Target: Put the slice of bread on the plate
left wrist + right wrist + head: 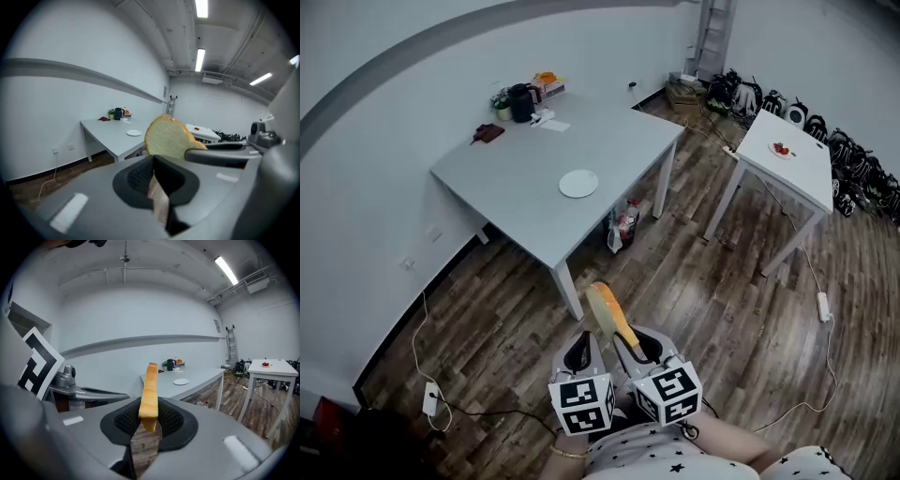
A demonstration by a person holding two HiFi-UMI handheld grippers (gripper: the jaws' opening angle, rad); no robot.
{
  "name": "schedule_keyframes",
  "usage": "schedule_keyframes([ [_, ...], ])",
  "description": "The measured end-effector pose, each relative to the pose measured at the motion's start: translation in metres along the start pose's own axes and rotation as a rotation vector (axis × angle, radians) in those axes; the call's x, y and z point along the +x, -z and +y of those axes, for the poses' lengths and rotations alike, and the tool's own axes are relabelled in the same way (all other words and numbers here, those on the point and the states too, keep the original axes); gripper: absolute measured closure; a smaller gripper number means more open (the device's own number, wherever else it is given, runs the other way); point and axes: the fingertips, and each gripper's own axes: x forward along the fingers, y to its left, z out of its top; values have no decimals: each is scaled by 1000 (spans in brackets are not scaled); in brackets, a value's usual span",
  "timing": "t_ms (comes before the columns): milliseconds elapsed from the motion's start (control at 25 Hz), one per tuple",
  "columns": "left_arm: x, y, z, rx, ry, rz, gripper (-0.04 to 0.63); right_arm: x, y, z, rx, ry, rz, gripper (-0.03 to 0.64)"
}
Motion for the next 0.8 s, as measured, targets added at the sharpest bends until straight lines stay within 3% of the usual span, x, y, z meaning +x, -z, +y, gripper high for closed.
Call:
schedule_keyframes([
  [400, 50, -14, 10, -13, 7, -5, 587, 42, -8, -36, 18, 17, 9, 532],
  [800, 165, -83, 18, -42, -41, -45, 588, 133, -64, -127, -15, -27, 3, 532],
])
